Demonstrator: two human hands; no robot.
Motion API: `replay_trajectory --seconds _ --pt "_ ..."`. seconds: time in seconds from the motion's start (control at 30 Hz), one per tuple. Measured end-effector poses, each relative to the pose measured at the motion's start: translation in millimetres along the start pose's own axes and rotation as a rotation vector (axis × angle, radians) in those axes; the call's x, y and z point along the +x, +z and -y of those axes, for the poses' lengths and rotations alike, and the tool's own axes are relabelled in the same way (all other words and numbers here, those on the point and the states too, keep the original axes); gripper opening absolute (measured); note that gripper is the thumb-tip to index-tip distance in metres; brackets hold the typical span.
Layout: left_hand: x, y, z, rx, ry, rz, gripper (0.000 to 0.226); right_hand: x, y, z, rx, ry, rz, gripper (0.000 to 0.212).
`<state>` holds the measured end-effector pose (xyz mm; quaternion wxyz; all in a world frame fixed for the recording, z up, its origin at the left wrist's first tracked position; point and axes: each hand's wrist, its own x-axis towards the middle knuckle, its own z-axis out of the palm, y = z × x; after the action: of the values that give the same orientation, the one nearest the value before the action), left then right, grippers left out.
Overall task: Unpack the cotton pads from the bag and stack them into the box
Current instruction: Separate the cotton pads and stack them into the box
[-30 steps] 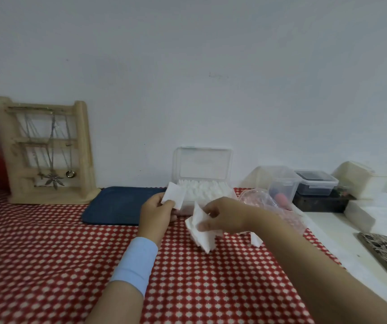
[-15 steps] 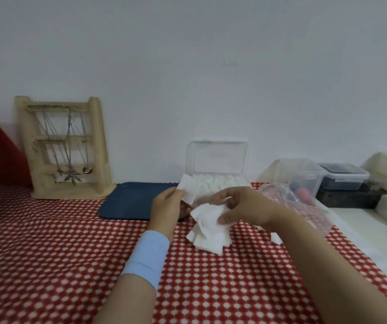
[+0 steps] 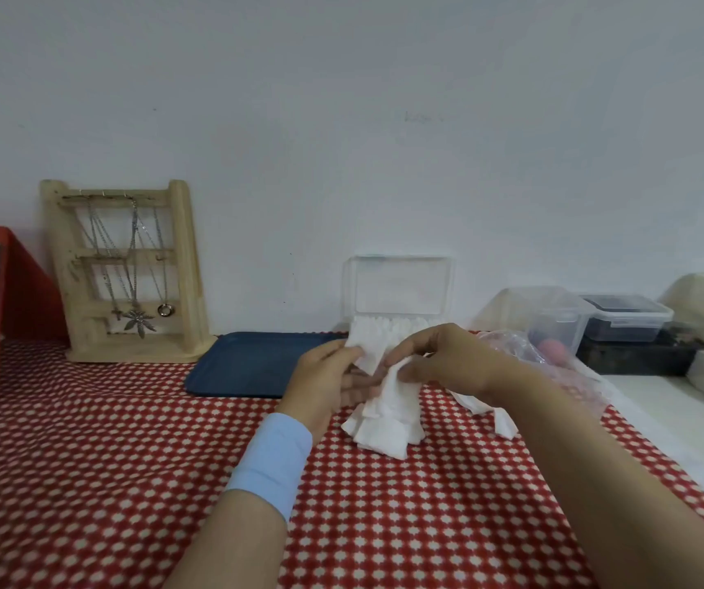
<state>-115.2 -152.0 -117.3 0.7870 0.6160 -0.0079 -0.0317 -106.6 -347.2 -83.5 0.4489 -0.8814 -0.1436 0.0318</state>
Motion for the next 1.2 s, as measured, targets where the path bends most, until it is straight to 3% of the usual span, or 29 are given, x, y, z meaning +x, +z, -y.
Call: replay_trajectory --seconds 0.2,0.33,0.4,0.53,0.73,0.87,1.0,1.2 --pt "-0.2 -4.9 6.7 0.157 -0.032 -0.057 0.018 -0.9 -10.0 -1.2 0.016 0.089 -0.148 0.012" --pt "7.3 -7.3 6.9 0.348 0.139 -0.277 0.023 -6.5 -24.3 6.7 0.096 0.041 -0.116 0.009" --pt "9.7 -8.4 8.7 0.348 0.164 -0.3 0.024 -8.4 -25.8 9.5 0.173 0.009 -0.058 0.01" --pt "10.9 -11.5 12.9 0.235 0.041 -0.16 0.019 -7.9 -14.7 8.4 0.31 0.023 0.051 0.01" --pt "9.0 -3.6 11.7 -0.088 -0.243 0.099 0.034 -4.1 2.8 5.5 0.159 0.04 -0.108 0.013" --pt "9.9 -4.6 16.8 0.082 -0.098 0.136 0.031 -0.5 11.4 7.2 0.201 0.116 -0.195 0.012" --pt "11.6 -5.9 19.9 0.012 -0.093 0.112 0.027 0.5 13.5 5.0 0.261 0.221 -0.179 0.022" --pt "13.5 -5.4 21.1 0.022 -0.06 0.049 0.019 2.2 15.1 3.9 0.242 0.178 -0.291 0.016"
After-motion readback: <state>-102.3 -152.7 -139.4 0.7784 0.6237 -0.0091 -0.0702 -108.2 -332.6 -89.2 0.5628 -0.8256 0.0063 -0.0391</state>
